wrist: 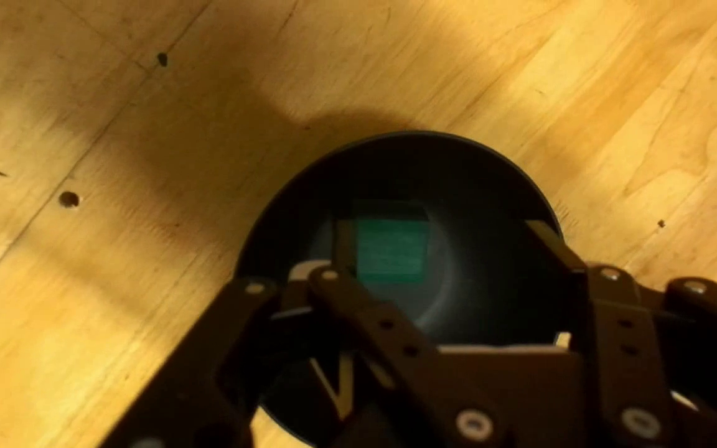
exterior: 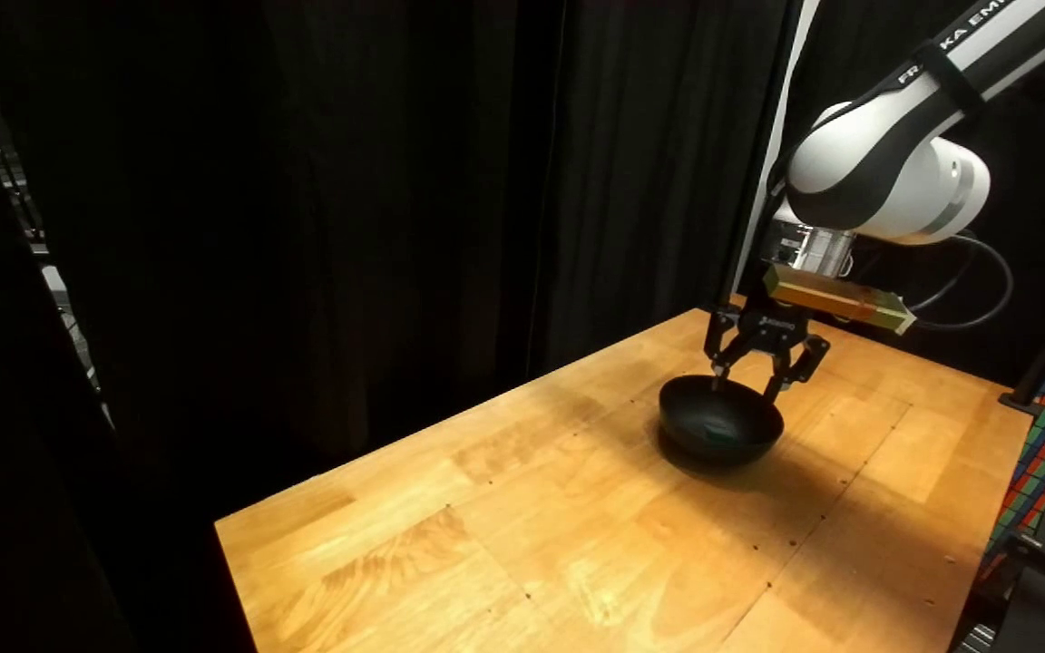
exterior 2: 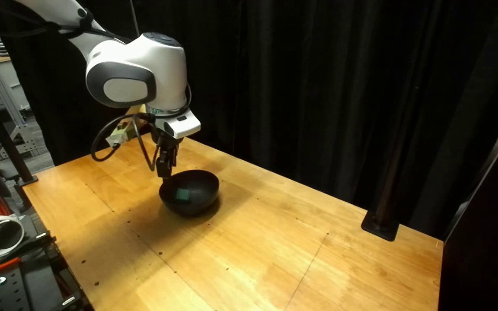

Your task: Put the object on the table into the bowl.

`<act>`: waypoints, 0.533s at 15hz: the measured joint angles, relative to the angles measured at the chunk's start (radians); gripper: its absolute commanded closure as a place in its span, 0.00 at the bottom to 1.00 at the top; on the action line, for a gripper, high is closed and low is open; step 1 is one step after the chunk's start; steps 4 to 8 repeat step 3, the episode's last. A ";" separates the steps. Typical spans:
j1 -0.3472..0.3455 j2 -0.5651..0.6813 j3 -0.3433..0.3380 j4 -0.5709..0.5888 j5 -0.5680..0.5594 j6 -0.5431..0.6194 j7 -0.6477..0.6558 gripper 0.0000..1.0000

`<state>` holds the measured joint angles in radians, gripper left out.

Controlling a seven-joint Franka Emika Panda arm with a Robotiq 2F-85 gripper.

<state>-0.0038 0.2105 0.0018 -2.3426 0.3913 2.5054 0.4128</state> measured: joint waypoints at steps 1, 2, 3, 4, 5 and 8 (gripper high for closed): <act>-0.003 -0.002 0.000 0.000 0.009 -0.008 -0.011 0.00; -0.009 -0.007 -0.001 0.000 0.022 -0.027 -0.028 0.00; -0.019 -0.018 -0.002 -0.002 0.037 -0.058 -0.051 0.00; -0.019 -0.018 -0.002 -0.002 0.037 -0.058 -0.051 0.00; -0.019 -0.018 -0.002 -0.002 0.037 -0.058 -0.051 0.00; -0.019 -0.018 -0.002 -0.002 0.037 -0.058 -0.051 0.00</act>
